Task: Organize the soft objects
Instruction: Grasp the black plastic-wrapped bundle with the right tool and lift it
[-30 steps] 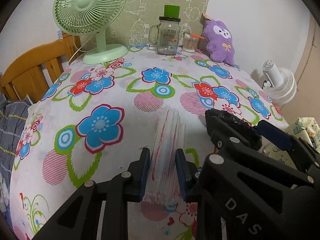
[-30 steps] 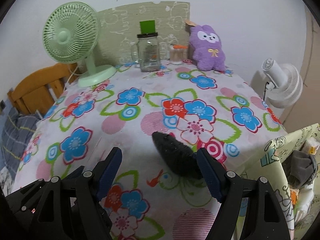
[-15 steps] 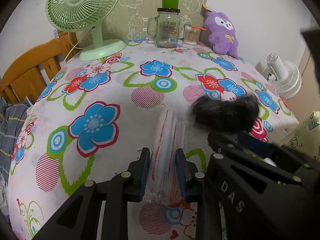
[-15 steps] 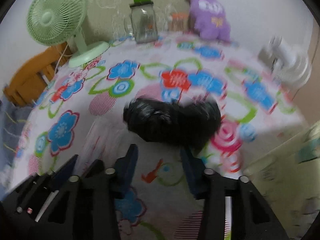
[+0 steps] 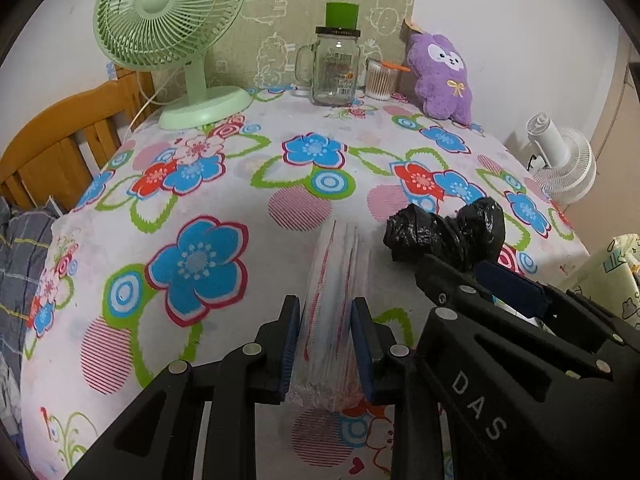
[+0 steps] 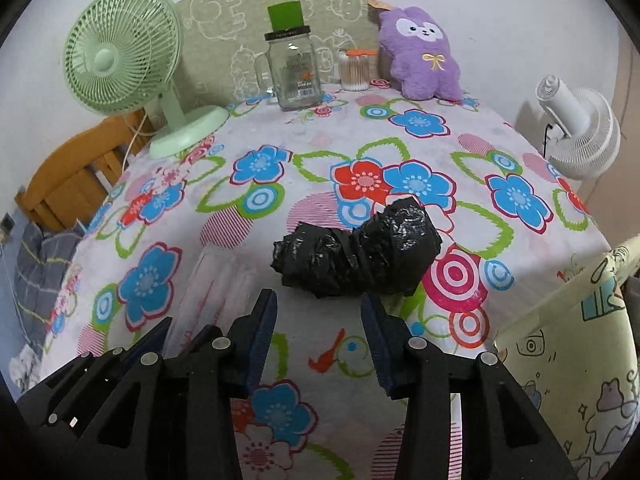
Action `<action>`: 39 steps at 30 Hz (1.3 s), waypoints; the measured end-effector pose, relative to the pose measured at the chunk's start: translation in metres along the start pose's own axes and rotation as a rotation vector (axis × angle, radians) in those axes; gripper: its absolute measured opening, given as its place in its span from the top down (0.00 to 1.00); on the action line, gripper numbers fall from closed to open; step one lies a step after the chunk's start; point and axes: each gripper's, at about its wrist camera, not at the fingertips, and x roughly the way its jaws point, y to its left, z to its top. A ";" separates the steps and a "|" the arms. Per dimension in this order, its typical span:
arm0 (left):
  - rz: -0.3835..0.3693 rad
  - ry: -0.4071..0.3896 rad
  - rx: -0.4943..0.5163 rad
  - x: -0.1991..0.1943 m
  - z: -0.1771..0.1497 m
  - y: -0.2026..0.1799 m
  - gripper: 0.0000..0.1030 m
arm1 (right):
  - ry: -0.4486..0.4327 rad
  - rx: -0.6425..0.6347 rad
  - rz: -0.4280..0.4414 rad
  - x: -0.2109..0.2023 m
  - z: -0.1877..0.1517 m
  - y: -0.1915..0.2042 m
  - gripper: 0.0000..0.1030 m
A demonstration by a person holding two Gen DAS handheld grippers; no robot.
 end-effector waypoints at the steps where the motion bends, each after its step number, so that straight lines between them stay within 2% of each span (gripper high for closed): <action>1: -0.001 -0.002 0.003 -0.001 0.002 0.001 0.75 | -0.002 0.006 -0.001 -0.001 0.001 0.001 0.49; 3: -0.001 -0.007 0.012 -0.004 0.006 0.002 0.75 | -0.015 0.017 -0.003 -0.004 0.004 0.003 0.36; 4: 0.000 -0.011 0.016 -0.005 0.008 0.003 0.75 | -0.022 0.018 -0.006 -0.005 0.006 0.004 0.35; 10: 0.001 0.008 0.022 0.002 0.019 0.006 0.75 | -0.042 0.023 -0.057 -0.002 0.017 0.008 0.35; 17: -0.033 0.039 -0.039 0.026 0.028 0.015 0.75 | -0.048 0.060 -0.128 0.015 0.028 0.000 0.35; 22: -0.039 0.057 -0.041 0.037 0.025 0.017 0.75 | 0.014 0.085 -0.160 0.041 0.029 -0.006 0.35; 24: -0.031 0.047 -0.027 0.037 0.024 0.016 0.75 | 0.075 0.122 -0.113 0.052 0.026 -0.011 0.36; 25: -0.032 0.042 -0.027 0.037 0.023 0.017 0.75 | 0.059 0.128 -0.115 0.051 0.024 -0.012 0.38; 27: -0.037 0.041 -0.027 0.036 0.023 0.018 0.75 | 0.054 0.112 -0.134 0.052 0.023 -0.009 0.47; 29: -0.031 0.040 -0.022 0.036 0.022 0.017 0.75 | 0.049 0.100 -0.140 0.053 0.022 -0.009 0.69; 30: -0.028 0.038 -0.018 0.036 0.022 0.017 0.75 | 0.048 0.089 -0.146 0.054 0.022 -0.008 0.72; 32: -0.028 0.038 -0.018 0.035 0.022 0.017 0.75 | 0.048 0.083 -0.141 0.054 0.023 -0.007 0.84; 34: -0.028 0.039 -0.018 0.035 0.022 0.017 0.75 | 0.048 0.080 -0.132 0.054 0.023 -0.007 0.88; 35: -0.027 0.038 -0.018 0.035 0.022 0.017 0.75 | 0.047 0.076 -0.127 0.054 0.024 -0.007 0.95; 39: -0.029 0.039 -0.022 0.035 0.023 0.018 0.75 | 0.038 0.067 -0.122 0.050 0.025 -0.005 0.97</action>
